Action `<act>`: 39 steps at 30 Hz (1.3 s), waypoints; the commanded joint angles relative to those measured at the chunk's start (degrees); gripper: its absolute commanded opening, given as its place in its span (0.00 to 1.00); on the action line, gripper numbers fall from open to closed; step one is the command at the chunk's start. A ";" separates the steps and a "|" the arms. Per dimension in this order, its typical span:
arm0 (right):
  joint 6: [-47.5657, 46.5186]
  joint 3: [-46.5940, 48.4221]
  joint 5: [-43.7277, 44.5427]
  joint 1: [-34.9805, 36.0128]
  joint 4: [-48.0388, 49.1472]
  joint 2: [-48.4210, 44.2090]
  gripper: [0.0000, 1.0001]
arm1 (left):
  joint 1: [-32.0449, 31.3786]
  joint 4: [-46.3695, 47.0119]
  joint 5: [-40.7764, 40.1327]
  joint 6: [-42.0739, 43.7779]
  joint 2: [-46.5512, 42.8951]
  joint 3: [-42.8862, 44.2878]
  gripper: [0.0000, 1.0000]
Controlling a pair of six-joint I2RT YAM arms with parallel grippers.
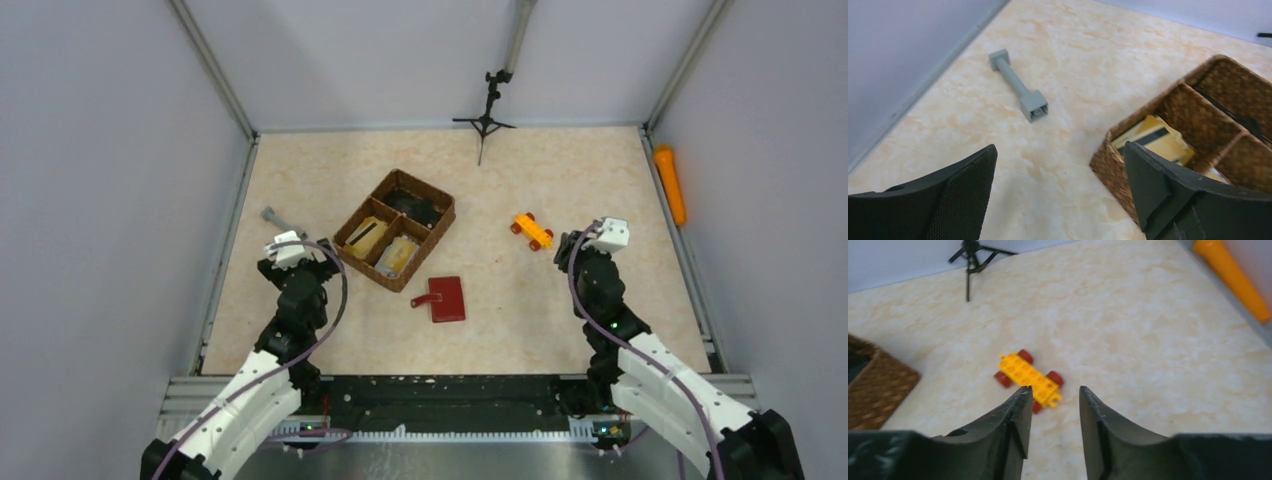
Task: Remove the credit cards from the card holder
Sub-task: Reset both arms
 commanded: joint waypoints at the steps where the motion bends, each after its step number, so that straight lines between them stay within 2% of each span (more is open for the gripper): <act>1: -12.79 -10.18 1.40 -7.79 24.19 -3.12 0.52 | 3.72 15.64 -2.11 7.06 3.45 -2.70 0.99; 2: -16.01 -12.12 -7.14 -12.15 26.58 -2.72 0.81 | 5.28 17.47 -1.65 7.78 4.95 -3.27 0.99; 3: -18.61 -13.18 -12.77 -14.54 28.20 -1.62 0.94 | 6.90 19.43 -1.49 8.77 7.05 -3.57 0.99; 4: -20.67 -13.26 -14.90 -16.03 28.69 1.40 0.96 | 8.73 21.22 -2.07 9.56 9.87 -3.74 0.99; 6: -21.60 -13.43 -12.66 -16.77 32.00 6.80 0.96 | 12.64 26.42 -1.42 9.63 15.16 -4.80 0.99; 10: -20.88 -15.77 -7.41 -16.74 49.73 20.18 0.97 | 20.86 41.67 10.19 9.55 24.40 -8.89 0.98; 13: -19.67 -15.52 -2.37 -16.77 61.10 30.56 0.97 | 21.74 39.82 12.56 10.97 29.45 -5.30 0.96; 14: -19.14 -15.89 -1.49 -16.91 66.20 33.71 0.97 | 22.04 42.12 13.67 11.74 31.36 -5.04 0.95; 17: -19.60 -15.10 -1.95 -17.29 72.66 41.14 0.98 | 23.77 49.70 20.85 10.75 37.62 -3.93 0.95; 18: -19.29 -14.95 -3.29 -17.50 70.62 40.69 0.98 | 24.17 49.75 23.55 11.11 39.26 -2.35 0.94; 20: -16.65 -13.49 -6.12 -19.79 64.53 38.81 0.98 | 24.51 42.84 26.07 11.09 40.68 1.48 0.94; 23: -16.52 -11.43 -6.76 -20.67 66.67 44.17 0.98 | 25.52 42.47 29.43 11.36 42.23 2.93 0.98; 25: -15.41 -9.65 -7.30 -20.84 59.68 42.24 0.93 | 26.75 41.27 31.70 10.61 42.94 3.83 0.98; 27: -15.35 -10.10 -7.65 -21.15 63.43 43.68 0.93 | 27.68 49.29 39.36 11.98 49.05 2.68 0.99; 28: -15.21 -10.03 -7.69 -21.20 62.56 43.30 0.93 | 27.70 57.00 42.30 14.01 53.58 2.37 0.96; 29: -14.76 -9.51 -7.60 -21.20 60.45 42.81 0.94 | 27.69 56.82 41.77 13.72 53.70 1.64 0.98; 31: -15.15 -9.62 -7.46 -21.27 61.99 43.42 0.96 | 27.74 44.07 36.50 10.77 50.34 5.40 0.99; 35: -14.97 -9.56 -7.49 -21.28 61.50 43.30 0.97 | 27.84 52.58 35.21 11.16 53.28 3.87 0.99; 39: -14.83 -9.58 -7.55 -21.26 61.38 43.25 0.98 | 27.83 49.00 35.12 10.99 52.58 4.94 0.99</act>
